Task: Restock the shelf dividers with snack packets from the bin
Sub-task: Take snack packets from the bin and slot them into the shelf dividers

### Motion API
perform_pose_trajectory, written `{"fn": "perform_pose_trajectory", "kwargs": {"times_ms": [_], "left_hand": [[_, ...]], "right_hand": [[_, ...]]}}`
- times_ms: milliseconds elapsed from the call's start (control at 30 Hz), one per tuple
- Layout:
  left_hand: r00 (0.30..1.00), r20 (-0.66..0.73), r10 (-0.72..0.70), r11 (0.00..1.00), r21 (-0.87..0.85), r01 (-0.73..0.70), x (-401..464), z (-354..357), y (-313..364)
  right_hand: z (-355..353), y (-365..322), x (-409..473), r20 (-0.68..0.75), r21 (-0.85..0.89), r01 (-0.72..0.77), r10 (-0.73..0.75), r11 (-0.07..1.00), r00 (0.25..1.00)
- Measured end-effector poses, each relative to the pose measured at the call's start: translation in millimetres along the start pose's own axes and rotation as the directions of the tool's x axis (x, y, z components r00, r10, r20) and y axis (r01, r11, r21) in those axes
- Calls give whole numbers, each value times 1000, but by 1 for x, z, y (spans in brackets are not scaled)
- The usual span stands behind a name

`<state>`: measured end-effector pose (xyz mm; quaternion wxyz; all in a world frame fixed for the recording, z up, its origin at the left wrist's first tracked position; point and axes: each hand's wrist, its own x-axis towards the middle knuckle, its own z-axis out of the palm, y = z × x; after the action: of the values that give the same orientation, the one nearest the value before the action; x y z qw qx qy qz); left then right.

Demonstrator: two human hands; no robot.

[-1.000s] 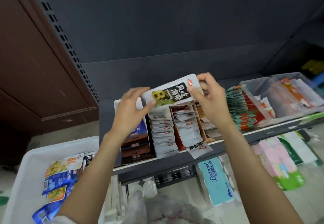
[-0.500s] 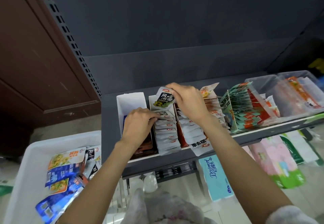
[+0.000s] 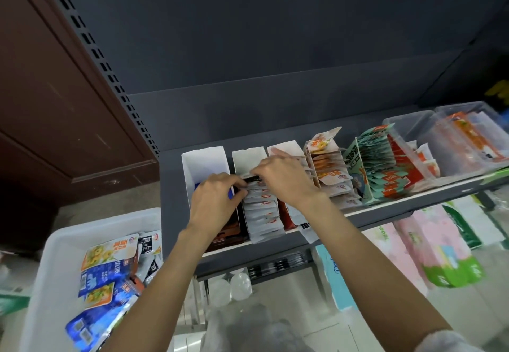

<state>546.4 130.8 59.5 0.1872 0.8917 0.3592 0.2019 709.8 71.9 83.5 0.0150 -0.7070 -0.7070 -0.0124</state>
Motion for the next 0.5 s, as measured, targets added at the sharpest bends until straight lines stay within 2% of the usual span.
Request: {"fn": "perform_pose_trajectory", "kwargs": {"times_ms": [67,133,233,300,400,500], "left_hand": [[999,-35,-12,1000,-2,12,-7,-8,7],[993,-101,-57,998,-32,54,-20,-21,13],[966,-213,-144,986,-118,121,-53,-46,19],[944,-273,-186,971,-196,135,-85,-61,19],[923,-285,-258,948,-258,186,-138,-78,9],[926,-183,-331,931,-222,289,-193,-85,-17]], "right_hand": [[2,-1,-11,-49,31,-17,18,999,999],[0,-6,-27,-153,155,-32,56,987,987],[-11,-26,-58,-439,317,22,126,948,889],[-14,-49,-79,-527,408,79,164,909,834],[-6,-90,-99,-551,521,172,176,836,816],[13,-140,-106,-471,578,218,103,786,876]]}}
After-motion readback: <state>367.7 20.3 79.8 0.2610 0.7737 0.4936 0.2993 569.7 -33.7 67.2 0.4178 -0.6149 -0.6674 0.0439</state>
